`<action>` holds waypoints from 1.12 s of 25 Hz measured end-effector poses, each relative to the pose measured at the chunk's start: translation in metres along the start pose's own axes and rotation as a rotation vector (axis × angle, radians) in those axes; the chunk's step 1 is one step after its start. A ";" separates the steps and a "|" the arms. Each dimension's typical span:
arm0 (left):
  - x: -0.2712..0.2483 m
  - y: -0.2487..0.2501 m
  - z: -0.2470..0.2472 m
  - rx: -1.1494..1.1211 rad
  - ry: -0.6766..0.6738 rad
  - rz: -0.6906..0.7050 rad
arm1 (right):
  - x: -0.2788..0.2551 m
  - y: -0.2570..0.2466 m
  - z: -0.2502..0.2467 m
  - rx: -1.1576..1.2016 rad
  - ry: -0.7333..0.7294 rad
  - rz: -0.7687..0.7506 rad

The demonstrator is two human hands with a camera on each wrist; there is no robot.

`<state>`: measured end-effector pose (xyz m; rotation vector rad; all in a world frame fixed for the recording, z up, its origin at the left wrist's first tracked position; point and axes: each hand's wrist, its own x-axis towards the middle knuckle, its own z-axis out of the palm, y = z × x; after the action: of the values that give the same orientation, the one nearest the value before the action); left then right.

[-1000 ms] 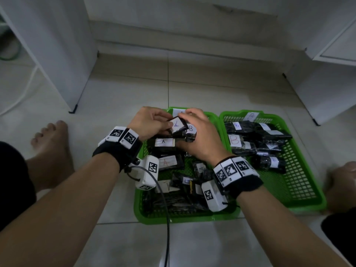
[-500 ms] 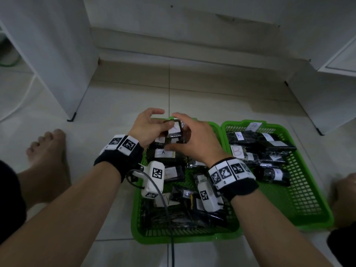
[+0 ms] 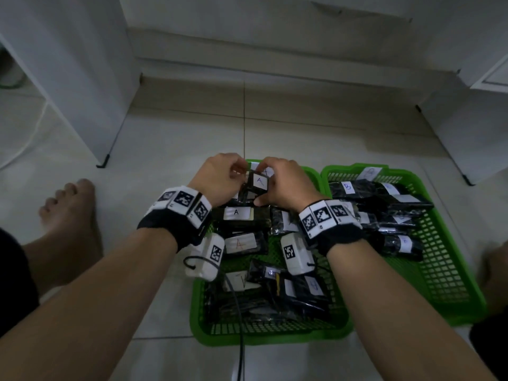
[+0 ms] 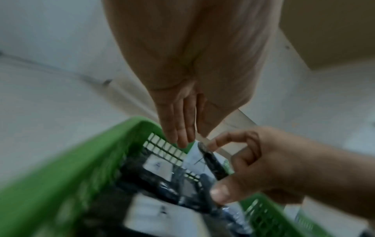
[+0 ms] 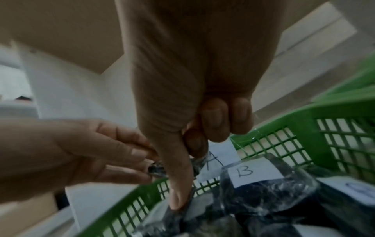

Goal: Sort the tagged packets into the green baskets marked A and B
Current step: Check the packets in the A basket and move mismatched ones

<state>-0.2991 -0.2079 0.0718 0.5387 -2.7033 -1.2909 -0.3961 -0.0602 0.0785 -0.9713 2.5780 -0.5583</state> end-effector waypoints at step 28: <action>-0.067 0.003 0.044 0.802 -0.571 0.092 | -0.091 0.011 0.027 -0.196 -0.547 0.062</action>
<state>-0.2474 -0.1504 0.0502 0.0728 -3.6329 -0.2923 -0.3259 0.0024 0.0650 -0.9409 2.1793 -0.0088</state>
